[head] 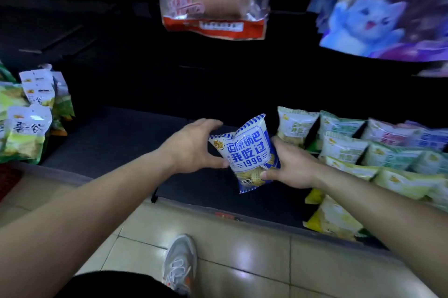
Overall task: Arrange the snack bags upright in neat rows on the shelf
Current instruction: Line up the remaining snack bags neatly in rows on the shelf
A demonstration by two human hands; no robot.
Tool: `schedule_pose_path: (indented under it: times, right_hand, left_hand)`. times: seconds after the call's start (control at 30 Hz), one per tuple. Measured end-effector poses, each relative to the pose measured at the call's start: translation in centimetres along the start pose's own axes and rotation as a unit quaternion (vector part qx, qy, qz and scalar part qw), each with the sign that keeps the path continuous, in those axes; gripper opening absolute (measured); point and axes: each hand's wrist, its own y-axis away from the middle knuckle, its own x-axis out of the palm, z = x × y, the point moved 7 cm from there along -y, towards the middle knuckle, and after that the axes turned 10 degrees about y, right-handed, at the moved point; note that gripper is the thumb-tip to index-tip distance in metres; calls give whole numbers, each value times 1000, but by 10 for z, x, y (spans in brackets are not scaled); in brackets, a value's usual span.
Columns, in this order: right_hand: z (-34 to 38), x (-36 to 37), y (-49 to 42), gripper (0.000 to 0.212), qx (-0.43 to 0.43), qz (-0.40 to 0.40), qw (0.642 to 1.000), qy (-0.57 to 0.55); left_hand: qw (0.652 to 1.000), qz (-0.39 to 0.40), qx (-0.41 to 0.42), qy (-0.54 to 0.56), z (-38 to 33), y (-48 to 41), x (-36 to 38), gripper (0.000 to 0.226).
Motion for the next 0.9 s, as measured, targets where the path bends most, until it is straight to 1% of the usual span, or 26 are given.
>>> schedule_pose_path:
  times: [0.07, 0.13, 0.2, 0.37, 0.43, 0.5, 0.53, 0.63, 0.7, 0.77, 0.83, 0.9]
  right_hand:
    - [-3, -22, 32, 66, -15, -16, 1000, -9]
    - [-11, -37, 60, 66, -14, -25, 999, -28]
    - [-26, -46, 84, 70, 1, -36, 999, -37]
    - [-67, -50, 119, 75, 25, -53, 995, -76]
    - [-85, -49, 124, 86, 36, -52, 995, -76]
    - [-112, -53, 127, 98, 70, -59, 994, -60]
    - [-128, -55, 129, 98, 94, -68, 992, -47]
    - [-170, -66, 136, 83, 152, -108, 982, -34]
    - [-191, -69, 139, 71, 171, -130, 976, -25]
    - [-204, -71, 140, 61, 178, -151, 972, 8]
    - [-214, -70, 139, 57, 187, -160, 969, 35]
    - [-221, -65, 134, 55, 197, -146, 969, 45]
  left_hand:
    - [999, 11, 38, 11, -44, 7, 13, 102]
    - [998, -3, 53, 26, -76, 11, 19, 94]
    - [998, -16, 49, 40, -99, 12, 25, 89]
    - [997, -9, 33, 75, -139, 0, 55, 92]
    - [997, -15, 30, 67, -147, -12, 66, 89]
    - [999, -27, 19, 40, -149, -26, 76, 86]
    - [999, -34, 14, 15, -148, -33, 81, 84]
    - [997, -50, -5, -60, -137, -55, 94, 82]
    - [994, -55, -23, -93, -126, -74, 104, 82]
    - [992, -49, -40, -113, -115, -92, 118, 83]
    - [990, -34, -45, -129, -106, -111, 136, 84]
    - [990, -21, -47, -133, -100, -128, 153, 84]
